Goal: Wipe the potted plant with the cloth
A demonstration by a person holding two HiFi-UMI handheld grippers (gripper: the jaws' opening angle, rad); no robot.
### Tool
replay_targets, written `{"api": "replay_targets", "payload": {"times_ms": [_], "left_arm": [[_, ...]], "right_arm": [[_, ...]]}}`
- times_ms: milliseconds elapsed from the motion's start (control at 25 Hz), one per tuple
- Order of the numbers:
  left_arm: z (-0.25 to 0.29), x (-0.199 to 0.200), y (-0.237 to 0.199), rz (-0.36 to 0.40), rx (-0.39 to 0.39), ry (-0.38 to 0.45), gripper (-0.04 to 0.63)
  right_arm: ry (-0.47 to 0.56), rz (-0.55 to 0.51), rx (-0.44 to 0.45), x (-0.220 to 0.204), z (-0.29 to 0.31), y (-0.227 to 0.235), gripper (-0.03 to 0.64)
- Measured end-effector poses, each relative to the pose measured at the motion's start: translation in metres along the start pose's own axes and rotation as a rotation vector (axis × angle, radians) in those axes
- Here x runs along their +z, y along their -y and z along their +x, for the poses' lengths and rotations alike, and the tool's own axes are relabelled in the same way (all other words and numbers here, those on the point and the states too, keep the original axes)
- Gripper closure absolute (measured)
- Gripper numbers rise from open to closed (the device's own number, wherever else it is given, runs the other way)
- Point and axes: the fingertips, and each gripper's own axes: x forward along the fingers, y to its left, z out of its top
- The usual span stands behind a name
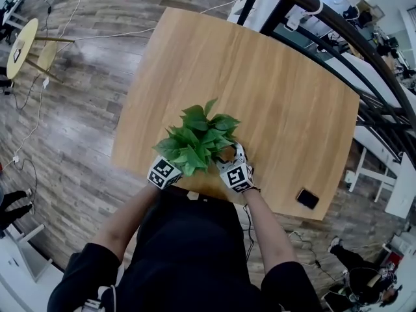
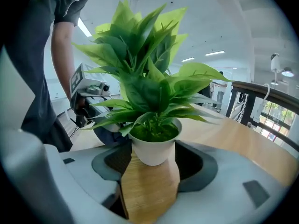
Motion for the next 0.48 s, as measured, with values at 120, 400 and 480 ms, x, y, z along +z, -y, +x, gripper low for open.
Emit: {"api": "replay_targets", "payload": {"times_ms": [120,400,480], "left_arm": [[0.002,-0.002,0.009,0.013,-0.039,-0.010,0.453],[-0.001,-0.001,0.002,-0.026,0.009,0.022,0.453],[-0.004,-0.001,-0.005,-0.022,0.020,0.024,0.453]], "right_arm": [[-0.006,0.002,-0.011,0.000,0.001,0.001,0.344],[-0.022,0.001,-0.007,-0.001,-0.003,-0.012,0.344],[-0.018,0.020,0.001,-0.003,-0.006,-0.021,0.344]]}}
